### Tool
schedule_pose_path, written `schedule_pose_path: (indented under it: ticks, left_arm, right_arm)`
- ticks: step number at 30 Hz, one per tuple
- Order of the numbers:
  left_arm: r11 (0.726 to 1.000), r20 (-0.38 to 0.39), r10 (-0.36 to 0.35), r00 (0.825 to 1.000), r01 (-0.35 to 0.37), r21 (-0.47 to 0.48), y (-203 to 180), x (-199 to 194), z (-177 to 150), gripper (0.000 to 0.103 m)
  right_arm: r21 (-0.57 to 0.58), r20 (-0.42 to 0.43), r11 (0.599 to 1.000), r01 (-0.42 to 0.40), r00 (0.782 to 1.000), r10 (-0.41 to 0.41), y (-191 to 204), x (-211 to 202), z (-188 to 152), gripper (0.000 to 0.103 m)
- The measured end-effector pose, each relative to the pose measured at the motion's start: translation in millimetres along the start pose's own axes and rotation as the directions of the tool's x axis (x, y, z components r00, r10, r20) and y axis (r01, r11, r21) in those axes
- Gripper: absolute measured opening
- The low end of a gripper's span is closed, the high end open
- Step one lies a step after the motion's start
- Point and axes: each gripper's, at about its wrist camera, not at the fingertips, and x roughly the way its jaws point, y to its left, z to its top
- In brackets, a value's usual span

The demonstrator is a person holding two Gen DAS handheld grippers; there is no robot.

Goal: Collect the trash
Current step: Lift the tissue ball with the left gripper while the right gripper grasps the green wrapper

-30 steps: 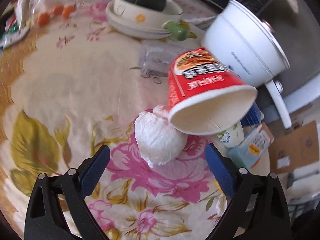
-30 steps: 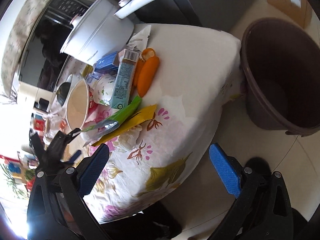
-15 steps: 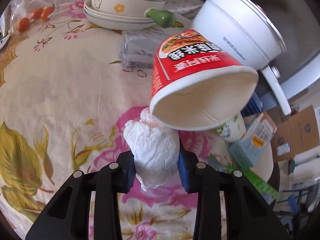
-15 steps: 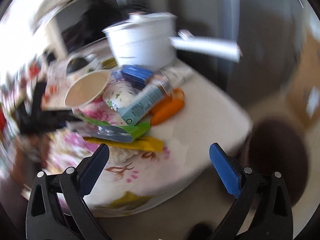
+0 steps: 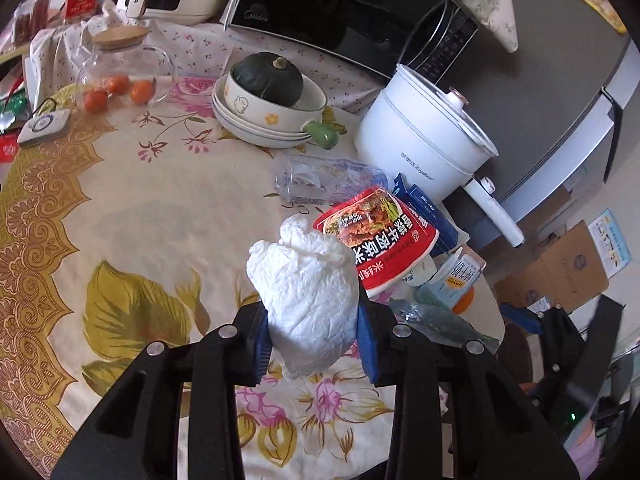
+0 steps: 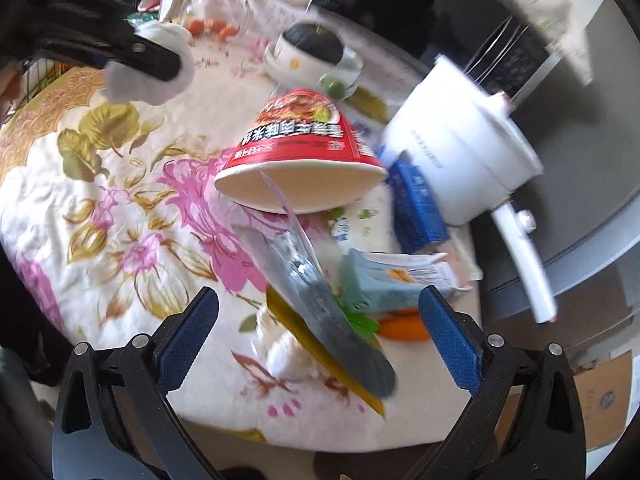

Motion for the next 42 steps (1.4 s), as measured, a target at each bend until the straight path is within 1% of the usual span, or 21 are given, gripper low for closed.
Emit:
schedule_pose_path:
  ticks: [1, 3, 5, 6, 7, 8, 9, 10, 11, 12, 14, 18, 20, 22, 24, 27, 28, 31, 36, 38, 42]
  left_arm:
    - [1.000, -0.003, -0.006, 1.000, 0.006, -0.004, 2.2, -1.4, -0.5, 0.035]
    - [1.000, -0.009, -0.024, 1.000, 0.024, -0.008, 3.7, -1.7, -0.5, 0.035]
    - [0.999, -0.014, -0.037, 0.999, 0.037, -0.004, 3.1, -1.8, -0.8, 0.036]
    - [0.999, -0.016, -0.041, 0.999, 0.041, -0.004, 2.3, -1.4, -0.4, 0.036]
    - [0.999, -0.017, -0.044, 0.999, 0.044, -0.003, 1.2, -1.1, -2.2, 0.036]
    - [0.999, -0.019, -0.047, 0.999, 0.047, -0.004, 1.5, -0.7, -2.0, 0.036]
    - [0.999, -0.020, -0.048, 0.999, 0.048, -0.006, 1.8, -0.2, -1.8, 0.036]
    - [0.999, -0.020, -0.048, 0.999, 0.048, -0.008, 2.2, 0.1, -1.7, 0.036]
    - [0.999, -0.020, -0.049, 0.999, 0.049, -0.010, 2.4, 0.3, -1.6, 0.036]
    - [0.999, -0.019, -0.051, 0.999, 0.051, -0.011, 2.4, 0.3, -1.8, 0.036]
    - [0.999, -0.014, -0.054, 0.998, 0.054, -0.008, 1.4, -0.3, -2.0, 0.036]
    - [0.998, 0.006, -0.058, 0.998, 0.058, 0.013, -5.9, -2.1, -2.6, 0.036]
    - [0.998, 0.017, -0.062, 0.998, 0.062, 0.024, -10.2, -2.7, -2.8, 0.035]
    - [0.997, 0.034, -0.071, 0.997, 0.070, 0.031, -14.0, -4.4, -2.9, 0.035]
    - [0.996, 0.058, -0.086, 0.995, 0.084, 0.037, -19.0, -8.0, -2.3, 0.035]
    - [0.993, 0.097, -0.114, 0.989, 0.110, 0.047, -27.7, -14.3, -1.1, 0.035]
    - [0.992, 0.108, -0.120, 0.987, 0.114, 0.053, -30.3, -16.0, -1.3, 0.035]
    - [0.989, 0.145, -0.137, 0.980, 0.128, 0.068, -40.6, -19.7, -2.0, 0.035]
    - [0.980, 0.194, -0.197, 0.961, 0.187, 0.071, -59.1, -24.8, -1.9, 0.035]
    - [0.975, 0.212, -0.219, 0.952, 0.204, 0.092, -70.4, -28.5, -1.9, 0.035]
    - [0.959, 0.222, -0.274, 0.936, 0.248, 0.137, -96.6, -33.9, -3.0, 0.035]
  right_arm:
    - [0.007, -0.027, 1.000, -0.016, 1.000, 0.016, -1.0, 7.6, 6.0, 0.095]
    - [0.008, -0.055, 0.999, -0.035, 0.998, 0.035, -0.2, 18.4, 12.3, 0.087]
    - [0.033, -0.099, 0.997, -0.071, 0.992, 0.074, -2.4, 30.4, 17.9, 0.071]
    - [0.065, -0.119, 0.993, -0.101, 0.987, 0.108, -4.7, 36.5, 20.1, 0.066]
    - [0.094, -0.126, 0.987, -0.133, 0.982, 0.144, -7.7, 41.7, 22.5, 0.055]
    - [0.155, -0.138, 0.971, -0.183, 0.969, 0.205, -12.9, 48.2, 23.1, 0.041]
    - [0.201, -0.143, 0.956, -0.214, 0.959, 0.244, -17.1, 53.4, 23.7, 0.035]
    - [0.237, -0.143, 0.946, -0.222, 0.955, 0.260, -20.7, 58.9, 22.9, 0.021]
    - [0.253, -0.141, 0.944, -0.214, 0.957, 0.254, -22.4, 61.4, 22.4, 0.017]
    - [0.278, -0.128, 0.937, -0.212, 0.958, 0.255, -24.7, 62.9, 20.8, 0.015]
    - [0.323, -0.086, 0.918, -0.231, 0.959, 0.271, -29.5, 61.0, 18.1, 0.005]
    - [0.422, 0.017, 0.866, -0.269, 0.957, 0.289, -43.8, 50.1, 14.5, 0.002]
    - [0.479, 0.076, 0.832, -0.281, 0.957, 0.280, -51.7, 40.5, 10.0, 0.002]
    - [0.509, 0.121, 0.808, -0.299, 0.953, 0.276, -57.1, 32.3, 6.5, 0.001]
    - [0.539, 0.190, 0.776, -0.327, 0.945, 0.266, -62.9, 20.0, 1.9, 0.001]
    - [0.567, 0.264, 0.749, -0.344, 0.937, 0.230, -76.2, 1.5, 0.5, 0.000]
    - [0.574, 0.301, 0.737, -0.356, 0.929, 0.215, -79.6, -8.3, 0.7, 0.000]
    - [0.584, 0.355, 0.727, -0.361, 0.919, 0.170, -88.4, -25.5, 0.0, 0.000]
    - [0.621, 0.412, 0.701, -0.350, 0.907, 0.088, -103.8, -47.4, -12.3, 0.000]
    - [0.647, 0.426, 0.684, -0.338, 0.903, 0.043, -111.1, -57.4, -20.8, 0.000]
    - [0.672, 0.429, 0.681, -0.292, 0.903, -0.036, -119.7, -73.6, -38.4, 0.000]
